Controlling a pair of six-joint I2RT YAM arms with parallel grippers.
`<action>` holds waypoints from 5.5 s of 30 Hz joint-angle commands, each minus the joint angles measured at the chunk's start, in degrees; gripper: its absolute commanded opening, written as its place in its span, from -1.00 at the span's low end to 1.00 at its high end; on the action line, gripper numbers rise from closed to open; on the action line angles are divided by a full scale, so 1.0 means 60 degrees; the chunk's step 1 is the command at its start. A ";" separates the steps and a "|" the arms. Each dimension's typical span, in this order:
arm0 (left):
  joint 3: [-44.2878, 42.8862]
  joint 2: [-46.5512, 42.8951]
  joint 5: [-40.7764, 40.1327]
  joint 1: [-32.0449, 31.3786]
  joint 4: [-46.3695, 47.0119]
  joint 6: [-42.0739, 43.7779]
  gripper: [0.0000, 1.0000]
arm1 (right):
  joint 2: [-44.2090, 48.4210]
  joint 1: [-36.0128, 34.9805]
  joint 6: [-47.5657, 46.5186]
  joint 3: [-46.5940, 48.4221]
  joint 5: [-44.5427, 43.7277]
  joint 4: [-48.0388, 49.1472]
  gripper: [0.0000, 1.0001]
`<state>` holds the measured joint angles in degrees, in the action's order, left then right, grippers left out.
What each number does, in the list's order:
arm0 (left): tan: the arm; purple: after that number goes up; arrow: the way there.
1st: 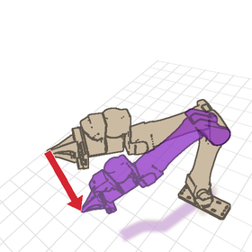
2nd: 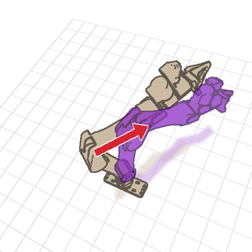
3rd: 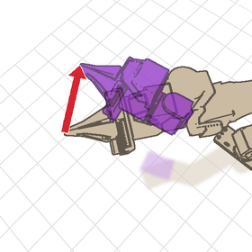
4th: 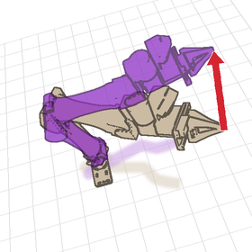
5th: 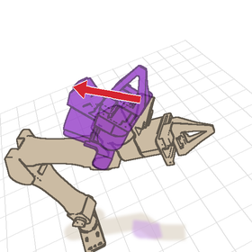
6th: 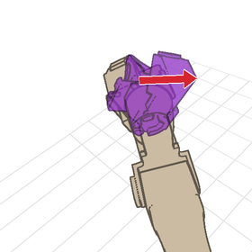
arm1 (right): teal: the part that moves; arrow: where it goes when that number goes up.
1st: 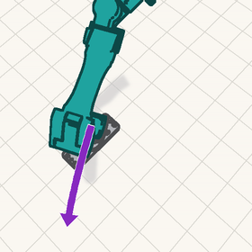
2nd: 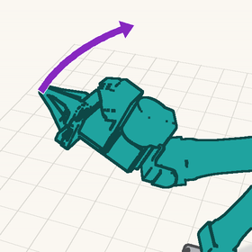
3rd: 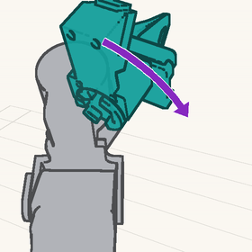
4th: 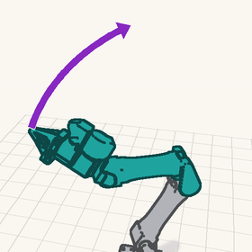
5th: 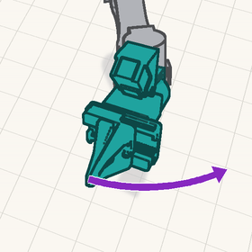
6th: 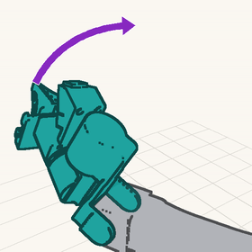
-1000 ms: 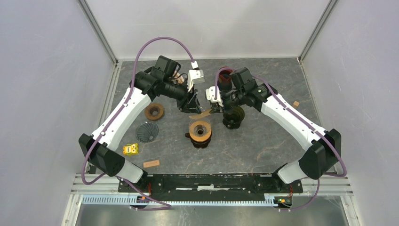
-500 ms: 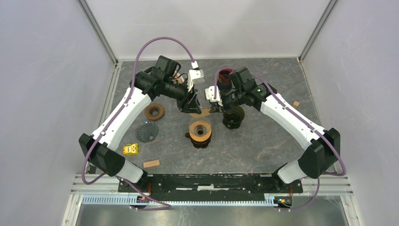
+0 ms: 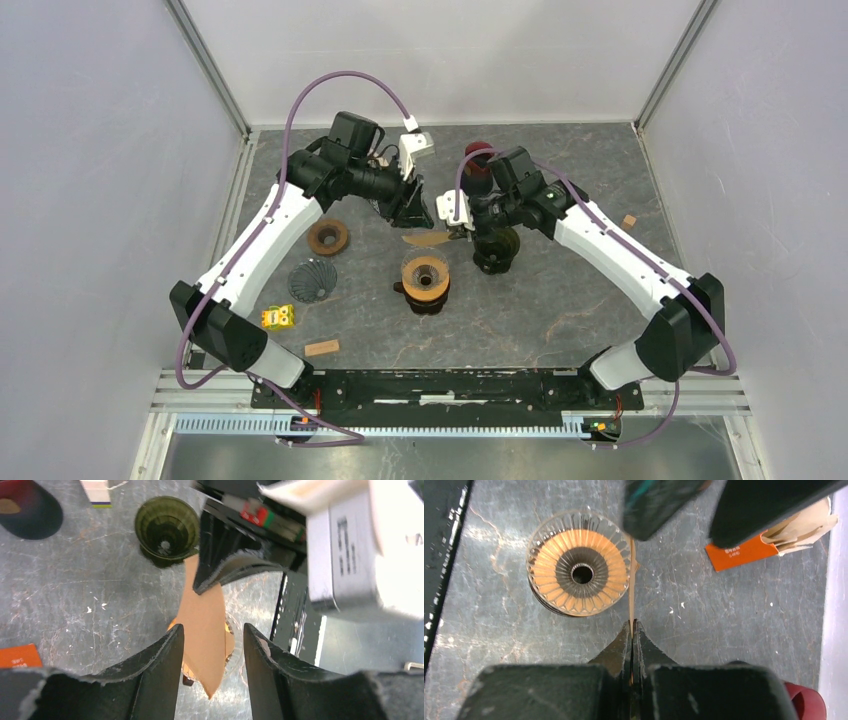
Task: Place the coffee filter in the dripper
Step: Pick up the coffee filter from the coffee filter holder.
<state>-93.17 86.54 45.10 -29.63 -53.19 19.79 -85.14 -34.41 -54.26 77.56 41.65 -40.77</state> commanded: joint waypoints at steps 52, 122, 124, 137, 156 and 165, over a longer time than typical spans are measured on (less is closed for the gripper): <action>0.1023 -0.0249 -0.1160 -0.0497 0.1817 -0.2119 0.07 | 0.1506 -0.0227 -0.0541 -0.1105 -0.2188 0.1354 -1.00; 0.1333 -0.0355 -0.0574 -0.0174 0.1704 -0.1404 0.22 | 0.1234 -0.0241 -0.0522 -0.0987 -0.2063 0.0951 -1.00; 0.1331 -0.0354 -0.0574 -0.0196 0.1638 -0.1355 0.22 | 0.1223 -0.0237 -0.0507 -0.0975 -0.2063 0.0967 -1.00; 0.1320 -0.0253 -0.0699 -0.0282 0.1629 -0.1219 0.22 | 0.1223 -0.0234 -0.0442 -0.0959 -0.2047 0.0948 -1.00; 0.1300 -0.0129 -0.0965 -0.0402 0.1625 -0.0936 0.22 | 0.1082 -0.0237 -0.0376 -0.0699 -0.1859 0.0757 -1.00; 0.1348 -0.0163 -0.1092 -0.0426 0.1618 -0.0773 0.22 | 0.0960 -0.0237 -0.0294 -0.0501 -0.1699 0.0603 -1.00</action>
<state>-85.01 86.61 39.09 -31.83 -44.40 11.00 -78.87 -35.62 -56.66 71.55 29.54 -36.53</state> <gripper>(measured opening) 0.614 0.007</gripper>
